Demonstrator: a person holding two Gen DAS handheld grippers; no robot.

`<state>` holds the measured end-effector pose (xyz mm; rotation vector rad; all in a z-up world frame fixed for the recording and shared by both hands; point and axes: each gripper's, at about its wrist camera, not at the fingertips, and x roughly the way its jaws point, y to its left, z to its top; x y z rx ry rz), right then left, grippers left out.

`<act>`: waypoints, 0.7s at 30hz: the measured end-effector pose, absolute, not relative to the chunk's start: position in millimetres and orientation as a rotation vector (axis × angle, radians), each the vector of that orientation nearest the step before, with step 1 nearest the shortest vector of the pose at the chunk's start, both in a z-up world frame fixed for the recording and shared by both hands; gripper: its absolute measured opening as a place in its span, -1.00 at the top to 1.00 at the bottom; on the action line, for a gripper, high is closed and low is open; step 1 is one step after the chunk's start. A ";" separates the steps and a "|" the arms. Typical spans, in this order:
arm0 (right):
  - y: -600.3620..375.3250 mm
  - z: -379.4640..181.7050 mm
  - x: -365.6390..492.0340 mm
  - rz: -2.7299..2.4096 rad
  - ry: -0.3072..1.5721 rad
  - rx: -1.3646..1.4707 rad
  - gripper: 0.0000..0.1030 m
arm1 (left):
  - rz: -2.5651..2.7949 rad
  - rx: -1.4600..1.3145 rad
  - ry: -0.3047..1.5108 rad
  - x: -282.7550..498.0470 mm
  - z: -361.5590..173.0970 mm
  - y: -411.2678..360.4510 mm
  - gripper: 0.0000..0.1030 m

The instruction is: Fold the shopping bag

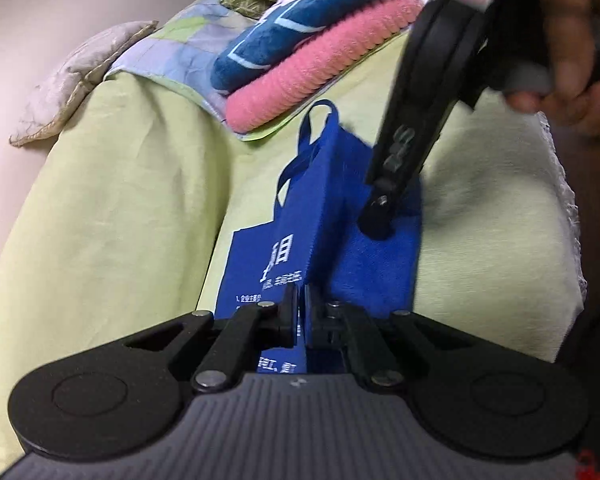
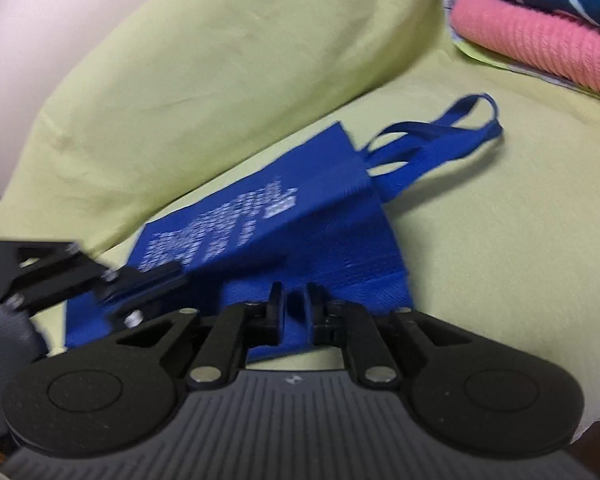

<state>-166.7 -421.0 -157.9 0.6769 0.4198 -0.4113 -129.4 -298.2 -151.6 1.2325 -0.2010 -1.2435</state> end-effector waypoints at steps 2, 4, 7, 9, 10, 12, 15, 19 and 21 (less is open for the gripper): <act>-416.6 -160.6 -169.8 -0.392 0.428 0.679 0.82 | -1.252 1.249 -0.201 -128.2 -153.1 -299.8 0.92; -415.9 -165.5 -169.7 -0.396 0.441 0.693 0.81 | -1.273 1.280 -0.191 -127.5 -156.9 -301.3 0.71; -417.4 -170.7 -168.3 -0.409 0.452 0.724 0.81 | -1.299 1.328 -0.176 -127.4 -163.2 -303.1 0.61; -415.8 -170.0 -169.8 -0.410 0.449 0.721 0.78 | -1.288 1.351 -0.182 -125.2 -167.8 -305.9 0.44; -415.1 -169.9 -171.7 -0.414 0.449 0.723 0.78 | -1.289 1.358 -0.182 -123.3 -169.5 -307.6 0.43; -413.6 -169.8 -175.4 -0.422 0.449 0.728 0.77 | -1.299 1.361 -0.183 -120.5 -170.7 -310.6 0.70; -411.1 -170.9 -181.5 -0.419 0.435 0.747 0.77 | -1.313 1.356 -0.198 -117.9 -168.5 -309.5 1.00; -407.8 -170.2 -176.4 -0.387 0.371 0.725 0.77 | -1.309 1.319 -0.236 -115.4 -158.9 -301.2 1.00; -407.6 -168.0 -172.1 -0.378 0.325 0.721 0.78 | -1.302 1.313 -0.253 -116.4 -155.0 -298.1 1.00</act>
